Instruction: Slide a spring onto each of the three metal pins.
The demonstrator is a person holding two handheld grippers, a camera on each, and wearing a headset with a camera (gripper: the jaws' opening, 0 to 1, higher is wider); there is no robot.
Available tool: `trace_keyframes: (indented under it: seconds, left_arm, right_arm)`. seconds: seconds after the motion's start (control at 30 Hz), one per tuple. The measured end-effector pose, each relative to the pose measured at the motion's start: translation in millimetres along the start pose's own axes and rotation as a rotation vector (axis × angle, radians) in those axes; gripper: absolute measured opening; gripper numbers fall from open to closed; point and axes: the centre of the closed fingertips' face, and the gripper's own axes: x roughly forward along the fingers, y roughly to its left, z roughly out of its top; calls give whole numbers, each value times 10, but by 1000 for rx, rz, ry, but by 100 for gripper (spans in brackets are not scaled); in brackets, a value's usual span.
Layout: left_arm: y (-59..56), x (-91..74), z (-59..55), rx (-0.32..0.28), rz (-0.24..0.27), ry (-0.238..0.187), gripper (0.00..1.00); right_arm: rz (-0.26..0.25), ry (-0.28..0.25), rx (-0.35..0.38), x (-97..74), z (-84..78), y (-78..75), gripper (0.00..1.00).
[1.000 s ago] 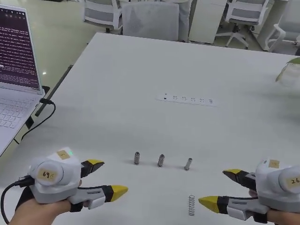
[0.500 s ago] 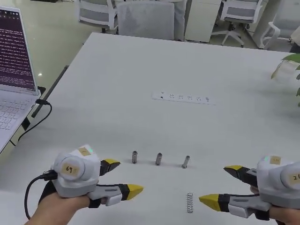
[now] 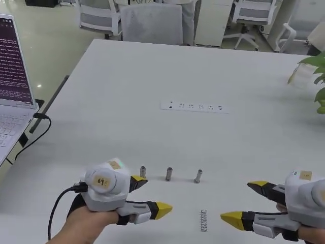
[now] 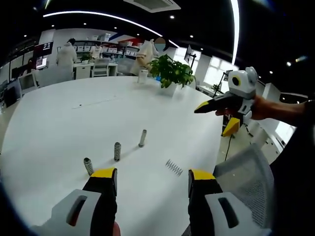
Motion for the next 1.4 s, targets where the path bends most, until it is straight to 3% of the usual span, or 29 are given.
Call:
trace_keyframes:
  seconds: [0.23, 0.5, 0.73, 0.93, 1.4]
  left_arm:
    - [-143, 247, -78, 17, -37, 45, 52]
    - [-233, 516, -203, -8, -56, 99, 50]
    - [-415, 789, -333, 4, -80, 147, 50]
    - [-483, 980, -385, -2, -68, 161, 49]
    - [-670, 1227, -490, 13, -58, 183, 42]
  right_arm:
    - [-1, 1, 2, -31, -10, 1, 72]
    - [5, -1, 7, -57, -21, 26, 73]
    - [-3, 2, 17, -90, -75, 4, 73]
    - [0, 6, 34, -96, -145, 20, 72]
    - [-3, 25, 49, -125, -253, 12, 72]
